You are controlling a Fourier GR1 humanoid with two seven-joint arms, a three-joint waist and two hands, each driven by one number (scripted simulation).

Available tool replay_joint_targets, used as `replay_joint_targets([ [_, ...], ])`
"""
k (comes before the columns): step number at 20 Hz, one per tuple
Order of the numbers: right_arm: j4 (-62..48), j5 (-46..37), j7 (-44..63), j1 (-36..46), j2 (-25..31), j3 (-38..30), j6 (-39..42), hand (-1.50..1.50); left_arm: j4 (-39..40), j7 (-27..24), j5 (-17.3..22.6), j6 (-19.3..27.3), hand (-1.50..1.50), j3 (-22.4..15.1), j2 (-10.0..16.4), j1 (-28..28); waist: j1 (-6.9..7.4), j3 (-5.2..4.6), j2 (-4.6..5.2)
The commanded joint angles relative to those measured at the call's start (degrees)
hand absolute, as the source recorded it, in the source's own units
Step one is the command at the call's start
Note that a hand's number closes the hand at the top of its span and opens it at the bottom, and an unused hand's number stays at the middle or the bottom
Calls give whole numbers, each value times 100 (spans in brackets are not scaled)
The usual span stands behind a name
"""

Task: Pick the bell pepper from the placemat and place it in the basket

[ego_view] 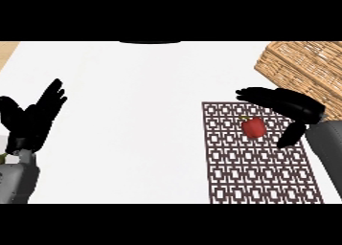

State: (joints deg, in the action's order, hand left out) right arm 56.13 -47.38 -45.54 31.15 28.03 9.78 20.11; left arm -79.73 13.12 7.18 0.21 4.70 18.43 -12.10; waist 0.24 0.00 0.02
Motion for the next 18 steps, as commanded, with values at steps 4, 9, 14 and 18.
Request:
replay_joint_targets([
  [4, -881, -513, -628, 59, -47, -75, -585, -150, -42, -93, -119, -55, 0, 57, -184, 90, 27, 2, 10],
  [9, -167, -620, -148, -94, -182, -76, -347, -150, 49, 332, -246, 74, 0, 79, -227, -471, -23, 0, -3],
  [14, -370, -1066, -348, -216, -363, -25, -898, 150, 145, -170, -344, -157, 0, 191, -240, 45, -11, -1, 1],
  [18, -589, -1467, -308, -14, -528, 124, -1247, 150, 319, -458, -261, -362, 0, 324, -180, 115, 3, -1, 5],
])
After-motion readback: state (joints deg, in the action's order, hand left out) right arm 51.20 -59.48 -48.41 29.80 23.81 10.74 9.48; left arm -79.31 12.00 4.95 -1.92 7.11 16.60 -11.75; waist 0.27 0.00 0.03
